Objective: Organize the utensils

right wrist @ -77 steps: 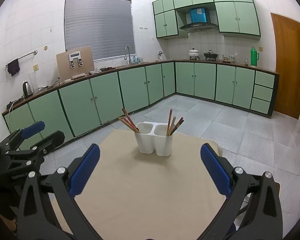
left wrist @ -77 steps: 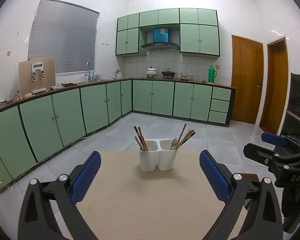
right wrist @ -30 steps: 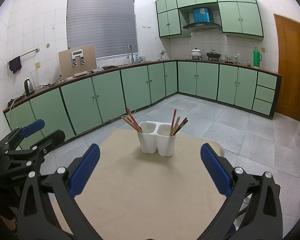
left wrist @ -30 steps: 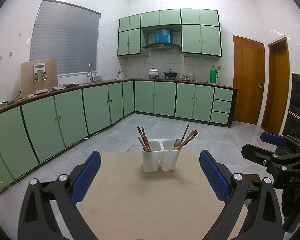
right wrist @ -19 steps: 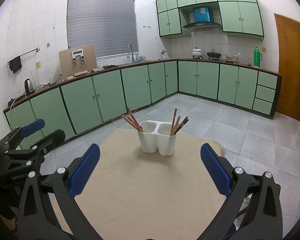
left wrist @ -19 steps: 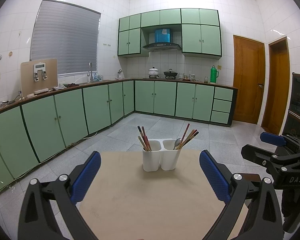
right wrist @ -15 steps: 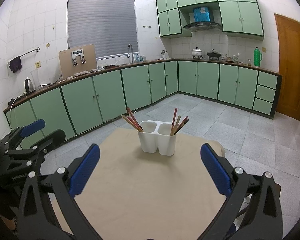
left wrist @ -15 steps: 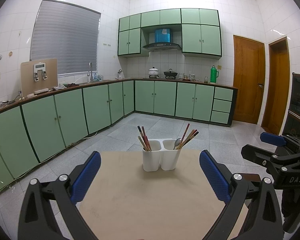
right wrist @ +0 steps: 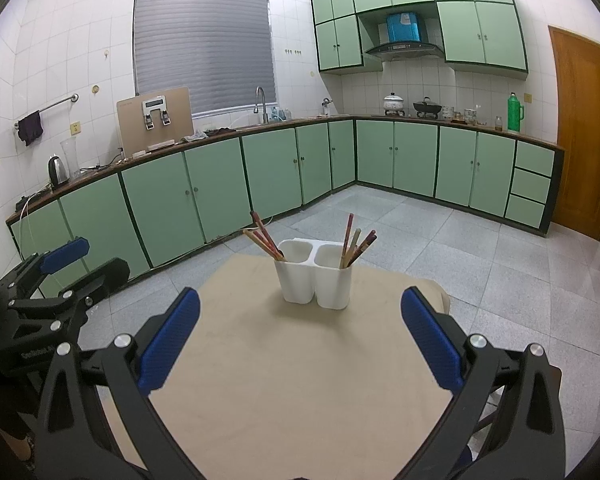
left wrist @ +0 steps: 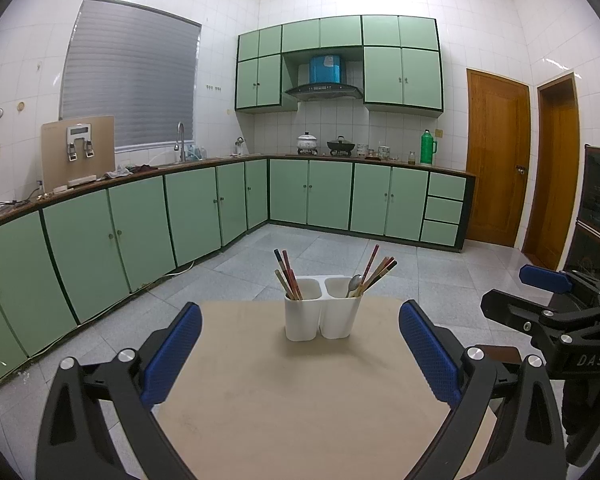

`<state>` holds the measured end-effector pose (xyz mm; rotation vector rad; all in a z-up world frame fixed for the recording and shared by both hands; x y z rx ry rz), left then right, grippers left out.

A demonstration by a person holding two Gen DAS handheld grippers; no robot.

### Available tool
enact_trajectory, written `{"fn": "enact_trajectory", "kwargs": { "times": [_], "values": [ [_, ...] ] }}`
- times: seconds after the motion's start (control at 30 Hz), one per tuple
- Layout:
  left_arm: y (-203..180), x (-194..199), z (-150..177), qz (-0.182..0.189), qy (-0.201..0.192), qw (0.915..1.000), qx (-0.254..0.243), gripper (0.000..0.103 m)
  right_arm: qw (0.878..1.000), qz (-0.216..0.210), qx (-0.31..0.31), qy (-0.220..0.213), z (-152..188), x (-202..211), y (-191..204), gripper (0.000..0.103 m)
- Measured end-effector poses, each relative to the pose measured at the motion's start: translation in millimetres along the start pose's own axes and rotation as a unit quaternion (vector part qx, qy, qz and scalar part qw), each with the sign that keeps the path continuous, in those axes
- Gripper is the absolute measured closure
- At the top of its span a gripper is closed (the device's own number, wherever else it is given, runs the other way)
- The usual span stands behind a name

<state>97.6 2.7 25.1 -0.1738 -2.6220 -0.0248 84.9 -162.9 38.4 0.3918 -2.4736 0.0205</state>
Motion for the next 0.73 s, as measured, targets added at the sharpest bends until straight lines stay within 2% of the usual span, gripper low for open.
{"fn": "enact_trajectory", "kwargs": {
  "times": [0.73],
  "values": [
    [-1.7,-4.4,3.4,-0.001,0.001,1.0000,0.002,0.006,1.000,0.001,-0.001,0.002,7.1,-4.9,-4.0,0.005]
  ]
}}
Point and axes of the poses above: each gripper's, at about its wrist camera, not at the fingertips, and x roughly against the way its jaws point, y to its left, z to its underside, the point moved 6 cm from there along -x, roughly the way its jaws point, and after that the axes turned 9 degrees about y, right-handed, at the moved point
